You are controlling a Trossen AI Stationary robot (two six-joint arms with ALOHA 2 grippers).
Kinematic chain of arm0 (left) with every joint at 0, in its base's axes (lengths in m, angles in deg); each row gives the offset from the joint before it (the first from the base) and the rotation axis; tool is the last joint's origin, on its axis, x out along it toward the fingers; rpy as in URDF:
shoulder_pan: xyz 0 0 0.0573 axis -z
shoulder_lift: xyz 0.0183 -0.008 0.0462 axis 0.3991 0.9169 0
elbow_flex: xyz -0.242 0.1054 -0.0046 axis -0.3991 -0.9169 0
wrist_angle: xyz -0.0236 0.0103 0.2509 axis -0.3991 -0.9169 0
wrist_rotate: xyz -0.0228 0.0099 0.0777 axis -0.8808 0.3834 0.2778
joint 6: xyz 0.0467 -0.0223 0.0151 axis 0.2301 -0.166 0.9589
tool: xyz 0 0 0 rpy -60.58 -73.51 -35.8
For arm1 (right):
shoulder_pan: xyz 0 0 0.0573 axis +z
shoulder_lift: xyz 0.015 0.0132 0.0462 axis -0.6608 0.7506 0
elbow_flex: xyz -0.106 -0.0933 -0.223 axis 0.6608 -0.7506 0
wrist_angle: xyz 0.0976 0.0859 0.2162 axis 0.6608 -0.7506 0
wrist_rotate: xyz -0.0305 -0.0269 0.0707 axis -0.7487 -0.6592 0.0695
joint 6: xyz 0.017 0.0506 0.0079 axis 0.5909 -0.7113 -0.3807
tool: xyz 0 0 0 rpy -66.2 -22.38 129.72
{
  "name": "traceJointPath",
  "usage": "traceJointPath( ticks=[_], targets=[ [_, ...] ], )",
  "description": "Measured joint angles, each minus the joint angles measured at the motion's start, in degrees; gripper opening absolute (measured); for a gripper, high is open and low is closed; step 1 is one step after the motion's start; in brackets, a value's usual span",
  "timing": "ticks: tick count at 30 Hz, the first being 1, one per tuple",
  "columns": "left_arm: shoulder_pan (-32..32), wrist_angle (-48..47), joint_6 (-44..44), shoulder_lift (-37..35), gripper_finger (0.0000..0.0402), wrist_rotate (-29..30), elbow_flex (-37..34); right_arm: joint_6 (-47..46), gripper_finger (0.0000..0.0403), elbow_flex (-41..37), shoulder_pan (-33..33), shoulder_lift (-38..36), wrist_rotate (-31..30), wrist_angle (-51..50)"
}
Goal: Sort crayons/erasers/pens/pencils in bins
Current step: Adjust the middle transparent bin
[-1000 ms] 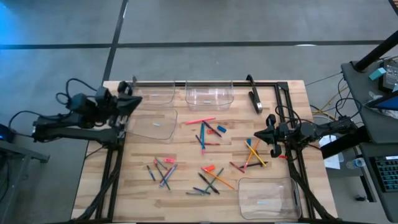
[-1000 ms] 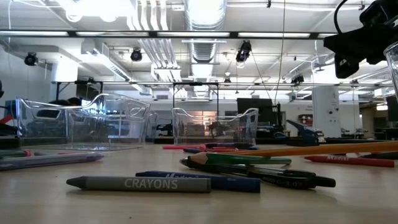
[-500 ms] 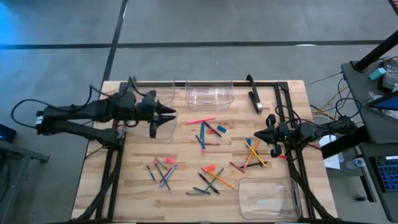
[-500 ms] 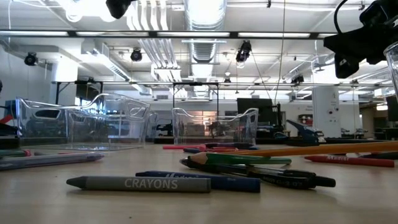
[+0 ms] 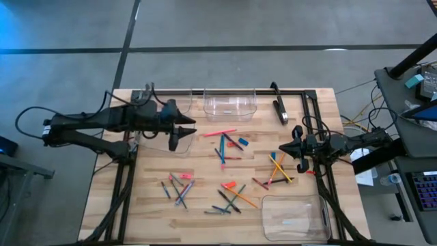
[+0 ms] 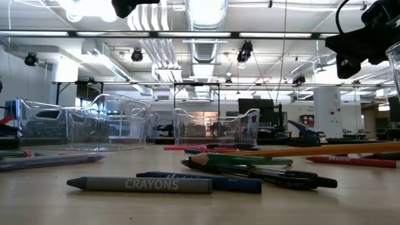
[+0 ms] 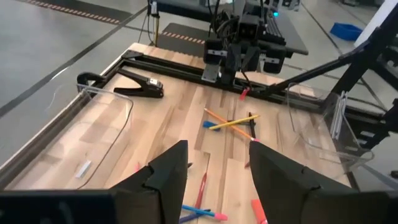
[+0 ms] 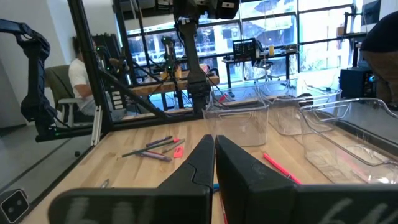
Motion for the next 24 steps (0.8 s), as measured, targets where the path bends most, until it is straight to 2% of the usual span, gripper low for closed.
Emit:
traceJointPath(
  ticks=[10,15,19,24],
  targets=[
    [0.0,-0.1,-0.3,-1.6,0.0157,0.5,0.2,0.0,0.0009,0.0,0.0,0.0,0.0,0.0],
    [0.0,-8.9,-0.1,-0.9,0.0157,-1.1,2.1,0.0,0.0009,0.0,0.0,0.0,0.0,0.0],
    [0.0,-14.0,-0.5,0.9,0.0157,-6.4,4.1,0.0,0.0009,0.0,0.0,0.0,0.0,0.0],
    [0.0,-16.7,-6.3,0.8,0.0157,-7.0,5.6,0.0,0.0009,0.0,0.0,0.0,0.0,0.0]
  ],
)
